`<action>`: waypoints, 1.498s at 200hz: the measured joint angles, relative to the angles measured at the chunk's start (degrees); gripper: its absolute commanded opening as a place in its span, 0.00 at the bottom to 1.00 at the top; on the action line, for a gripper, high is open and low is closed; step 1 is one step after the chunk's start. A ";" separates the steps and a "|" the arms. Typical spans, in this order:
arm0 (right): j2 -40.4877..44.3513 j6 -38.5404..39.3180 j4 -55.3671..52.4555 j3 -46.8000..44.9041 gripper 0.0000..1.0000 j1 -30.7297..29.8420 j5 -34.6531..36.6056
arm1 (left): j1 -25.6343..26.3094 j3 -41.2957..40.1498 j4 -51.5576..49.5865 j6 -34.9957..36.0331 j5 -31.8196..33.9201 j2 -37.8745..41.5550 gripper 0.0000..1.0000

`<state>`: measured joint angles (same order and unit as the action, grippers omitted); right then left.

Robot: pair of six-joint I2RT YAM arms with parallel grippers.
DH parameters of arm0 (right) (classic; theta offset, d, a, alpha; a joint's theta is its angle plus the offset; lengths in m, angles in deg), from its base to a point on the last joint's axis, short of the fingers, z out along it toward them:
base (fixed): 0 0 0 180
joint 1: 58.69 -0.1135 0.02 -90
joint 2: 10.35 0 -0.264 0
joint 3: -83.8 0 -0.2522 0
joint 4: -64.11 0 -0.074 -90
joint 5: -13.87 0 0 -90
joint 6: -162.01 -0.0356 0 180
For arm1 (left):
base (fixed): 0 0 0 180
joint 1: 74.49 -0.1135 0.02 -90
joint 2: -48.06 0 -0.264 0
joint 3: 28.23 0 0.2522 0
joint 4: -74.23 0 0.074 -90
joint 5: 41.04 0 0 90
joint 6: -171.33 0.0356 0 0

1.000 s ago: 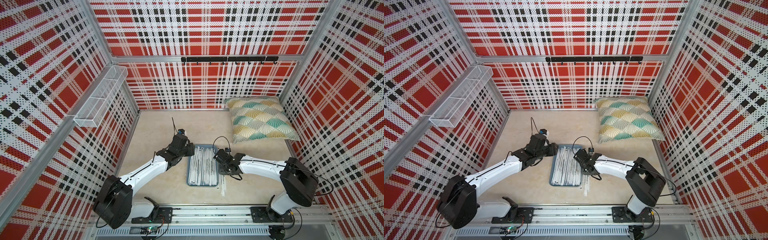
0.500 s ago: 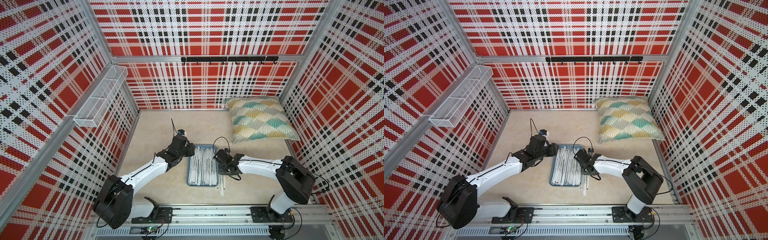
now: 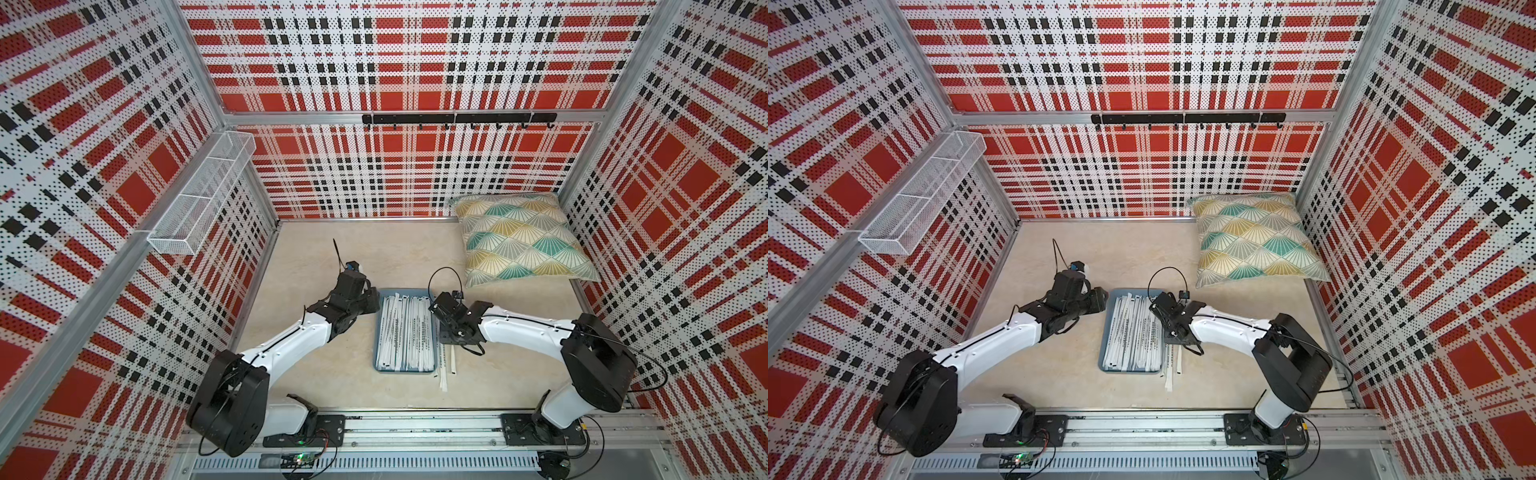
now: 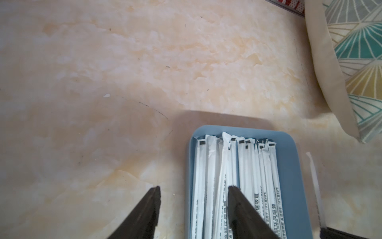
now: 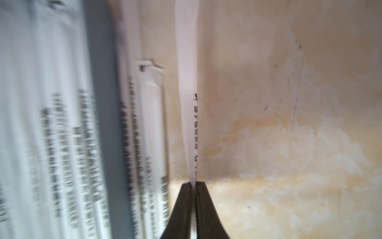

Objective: Put the straws into the storage box
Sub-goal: Pick up the straw from the center of the board, then place the straw in the storage box.

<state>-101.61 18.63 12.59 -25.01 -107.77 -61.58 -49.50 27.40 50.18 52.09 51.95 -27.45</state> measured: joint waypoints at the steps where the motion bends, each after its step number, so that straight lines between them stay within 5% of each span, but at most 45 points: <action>1: 0.02 -0.04 0.00 0.50 0.12 -0.17 -0.04 | -0.09 -0.09 -0.11 -0.02 0.00 0.15 0.57; 53: -3.98 -3.56 3.69 13.53 0.13 -7.23 -0.68 | 1.22 -4.35 -1.64 -1.92 -0.07 6.25 0.62; 109: -16.35 -5.51 6.27 15.06 0.14 -7.45 -3.72 | 1.79 -8.31 0.22 -5.09 -1.51 6.91 0.62; 187: -18.32 -6.43 6.21 17.09 0.33 -7.30 -6.21 | 1.75 -10.12 1.90 -5.29 -1.66 6.91 0.61; 248: -4.72 -6.80 2.21 10.05 0.28 -4.85 -3.17 | -1.07 -8.55 0.15 -3.80 -2.10 8.57 0.62; 299: 0.83 -5.57 -1.42 -1.44 0.30 -2.51 -2.05 | 7.98 -5.14 -0.98 -2.69 1.09 6.03 0.63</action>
<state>-100.78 13.05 11.17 -26.45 -110.28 -63.64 -41.52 22.27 49.20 49.40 53.04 -21.41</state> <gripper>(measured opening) 0.299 0.626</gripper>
